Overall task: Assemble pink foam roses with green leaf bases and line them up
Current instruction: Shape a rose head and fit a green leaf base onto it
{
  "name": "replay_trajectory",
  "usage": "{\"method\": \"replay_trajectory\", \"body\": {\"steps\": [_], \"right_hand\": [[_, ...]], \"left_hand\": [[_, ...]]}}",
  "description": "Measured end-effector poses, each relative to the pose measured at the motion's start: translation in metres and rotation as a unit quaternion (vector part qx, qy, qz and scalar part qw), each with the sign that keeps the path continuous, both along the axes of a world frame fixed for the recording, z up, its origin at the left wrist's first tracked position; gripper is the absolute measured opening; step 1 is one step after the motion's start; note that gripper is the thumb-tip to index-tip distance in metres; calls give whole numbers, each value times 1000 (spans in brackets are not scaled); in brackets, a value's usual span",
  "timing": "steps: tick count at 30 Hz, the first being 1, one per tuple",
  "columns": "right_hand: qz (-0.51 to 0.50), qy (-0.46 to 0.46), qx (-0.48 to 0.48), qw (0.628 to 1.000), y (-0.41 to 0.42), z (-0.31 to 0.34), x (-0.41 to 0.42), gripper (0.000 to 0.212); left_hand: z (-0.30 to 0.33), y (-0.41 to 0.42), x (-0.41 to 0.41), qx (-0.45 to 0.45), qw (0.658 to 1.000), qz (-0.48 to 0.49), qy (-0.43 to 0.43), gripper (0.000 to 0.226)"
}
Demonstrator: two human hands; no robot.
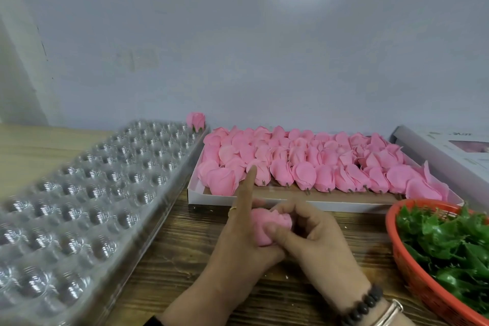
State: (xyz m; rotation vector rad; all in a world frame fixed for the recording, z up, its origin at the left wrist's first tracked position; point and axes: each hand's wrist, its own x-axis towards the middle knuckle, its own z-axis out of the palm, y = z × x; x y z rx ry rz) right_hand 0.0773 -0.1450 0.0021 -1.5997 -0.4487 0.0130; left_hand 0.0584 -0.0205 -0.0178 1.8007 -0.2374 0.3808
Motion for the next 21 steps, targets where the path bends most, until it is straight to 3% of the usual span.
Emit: {"method": "replay_trajectory", "body": {"steps": [4, 7, 16, 18, 21], "right_hand": [[-76, 28, 61, 995, -5, -3, 5, 8], [-78, 37, 62, 994, -4, -4, 5, 5], [-44, 1, 13, 999, -6, -3, 6, 10], [-25, -9, -14, 1000, -9, -1, 7, 24], [49, -80, -132, 987, -19, 2, 9, 69]], "left_hand": [[0, 0, 0, -9, 1000, 29, -1, 58], [2, -1, -1, 13, 1000, 11, -16, 39], [8, 0, 0, -128, 990, -45, 33, 23], [10, 2, 1, -159, 985, -50, 40, 27], [9, 9, 3, -211, 971, -66, 86, 33]]}}
